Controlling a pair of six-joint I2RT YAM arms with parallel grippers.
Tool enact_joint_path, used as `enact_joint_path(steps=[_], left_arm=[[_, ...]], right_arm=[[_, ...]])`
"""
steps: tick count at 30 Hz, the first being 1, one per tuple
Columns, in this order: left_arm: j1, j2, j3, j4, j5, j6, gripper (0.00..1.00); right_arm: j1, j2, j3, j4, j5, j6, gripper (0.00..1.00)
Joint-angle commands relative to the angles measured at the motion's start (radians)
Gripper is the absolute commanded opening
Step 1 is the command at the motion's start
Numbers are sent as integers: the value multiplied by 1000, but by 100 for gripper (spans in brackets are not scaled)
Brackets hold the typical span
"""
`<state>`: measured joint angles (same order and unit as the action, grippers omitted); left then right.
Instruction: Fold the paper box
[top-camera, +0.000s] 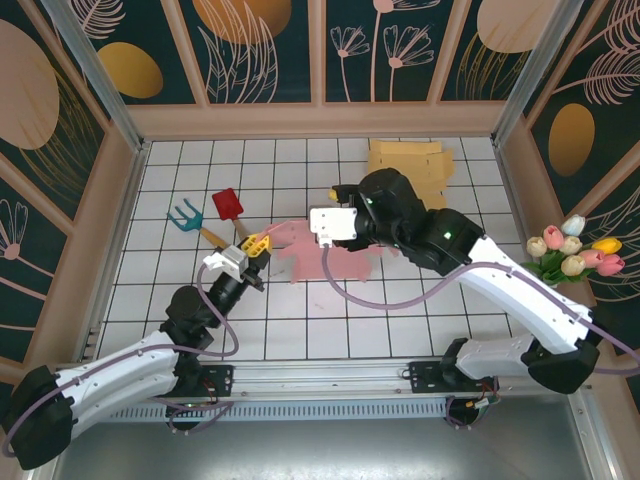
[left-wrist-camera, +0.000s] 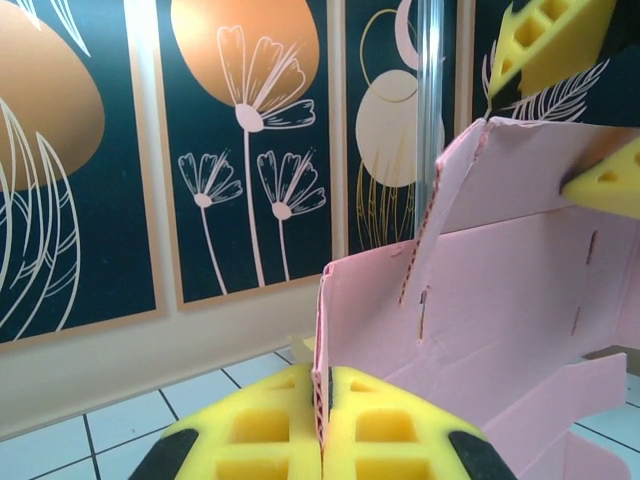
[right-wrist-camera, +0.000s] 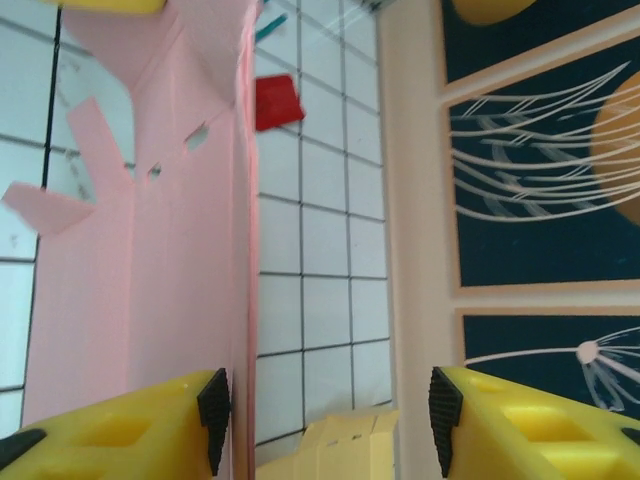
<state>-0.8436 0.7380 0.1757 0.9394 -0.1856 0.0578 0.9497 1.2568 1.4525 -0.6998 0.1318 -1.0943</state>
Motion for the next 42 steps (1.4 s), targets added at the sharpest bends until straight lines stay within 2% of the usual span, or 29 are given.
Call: enact_joint_path(steps=[1, 4, 9, 13, 21, 42], left_arm=[[-4, 3, 5, 46, -27, -18, 0], [-4, 8, 13, 33, -45, -23, 0], [-5, 28, 30, 6, -66, -33, 0], [-5, 56, 44, -8, -73, -37, 0], [-5, 60, 41, -10, -71, -43, 0], [-4, 110, 66, -29, -75, -39, 0]], right_arm=[[-9, 34, 46, -93, 33, 6, 56], [-8, 64, 89, -165, 29, 23, 49], [-6, 101, 150, -294, 17, 82, 44], [-3, 98, 161, -324, 20, 107, 43], [0, 111, 161, -374, 53, 135, 27], [1, 91, 184, -408, 100, 188, 26]])
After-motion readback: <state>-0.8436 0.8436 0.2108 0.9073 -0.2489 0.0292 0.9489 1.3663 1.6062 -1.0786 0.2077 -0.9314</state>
